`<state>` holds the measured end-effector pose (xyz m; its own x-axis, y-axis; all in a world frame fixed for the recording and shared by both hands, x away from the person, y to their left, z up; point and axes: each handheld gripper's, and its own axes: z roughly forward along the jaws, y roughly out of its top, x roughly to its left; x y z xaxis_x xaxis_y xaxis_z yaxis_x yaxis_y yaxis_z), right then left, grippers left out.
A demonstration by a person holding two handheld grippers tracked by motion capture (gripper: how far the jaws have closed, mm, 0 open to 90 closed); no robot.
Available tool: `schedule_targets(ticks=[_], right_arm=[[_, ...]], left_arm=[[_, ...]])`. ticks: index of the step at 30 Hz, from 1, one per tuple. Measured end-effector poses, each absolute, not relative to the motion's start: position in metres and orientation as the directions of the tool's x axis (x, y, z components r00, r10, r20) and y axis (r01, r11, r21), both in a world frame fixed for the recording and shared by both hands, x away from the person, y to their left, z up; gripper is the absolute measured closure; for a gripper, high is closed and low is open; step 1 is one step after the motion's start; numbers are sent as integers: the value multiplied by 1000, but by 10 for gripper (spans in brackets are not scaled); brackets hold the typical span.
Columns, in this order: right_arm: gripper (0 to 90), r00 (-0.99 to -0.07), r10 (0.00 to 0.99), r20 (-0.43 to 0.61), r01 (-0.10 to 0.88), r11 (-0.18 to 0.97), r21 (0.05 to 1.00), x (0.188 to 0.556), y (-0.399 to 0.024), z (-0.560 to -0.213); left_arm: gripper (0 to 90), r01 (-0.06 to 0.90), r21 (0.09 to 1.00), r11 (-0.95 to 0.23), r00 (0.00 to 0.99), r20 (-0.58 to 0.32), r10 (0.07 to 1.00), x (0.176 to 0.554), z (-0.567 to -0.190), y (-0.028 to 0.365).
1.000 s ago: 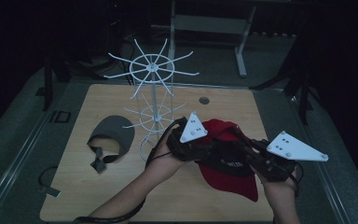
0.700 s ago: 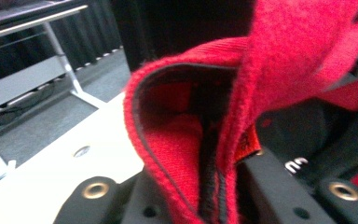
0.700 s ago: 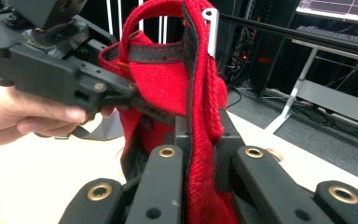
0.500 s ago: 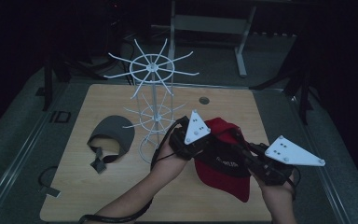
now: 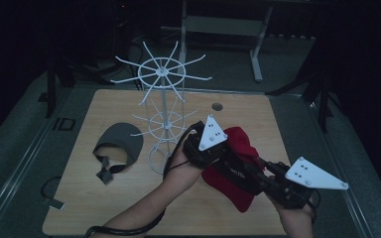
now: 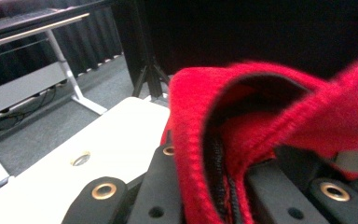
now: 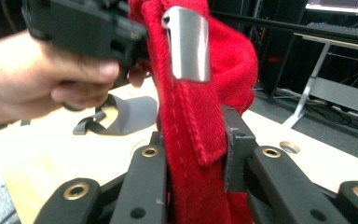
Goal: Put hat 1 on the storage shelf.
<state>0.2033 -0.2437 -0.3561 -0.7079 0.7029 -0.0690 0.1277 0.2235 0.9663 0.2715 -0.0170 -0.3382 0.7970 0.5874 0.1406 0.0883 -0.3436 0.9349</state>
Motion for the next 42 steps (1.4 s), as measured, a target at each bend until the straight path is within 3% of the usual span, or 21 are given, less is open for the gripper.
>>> schedule_targets(ticks=[3,9,13,17,19,25,35,42], right_arm=[[680,-722,688,-75,128,239,963,199,-245,-359],[462,-759,644,-98,97,261,960,188,-244,-355],[394,-783,614,-97,66,236,969,181,-247,-350],[390,-778,621,-95,59,224,973,182,-255,-345],[408,-774,626,-98,67,234,970,185,-258,-344],[493,-768,624,-146,72,310,948,198,-260,-343],[573,-808,558,-189,37,367,929,200,-248,-346],[854,-791,561,-245,12,414,910,201,-245,-344]], left_arm=[[892,83,935,-344,807,140,574,270,-336,-17],[892,87,935,-344,824,126,552,270,-336,-18],[891,86,936,-343,844,114,524,270,-339,-16],[890,68,937,-342,868,114,483,271,-339,-11],[890,64,937,-343,874,113,472,272,-338,-7],[889,11,942,-334,949,95,300,278,-336,6],[888,-6,944,-330,962,95,254,274,-333,5],[888,2,947,-320,965,82,249,279,-333,6]])
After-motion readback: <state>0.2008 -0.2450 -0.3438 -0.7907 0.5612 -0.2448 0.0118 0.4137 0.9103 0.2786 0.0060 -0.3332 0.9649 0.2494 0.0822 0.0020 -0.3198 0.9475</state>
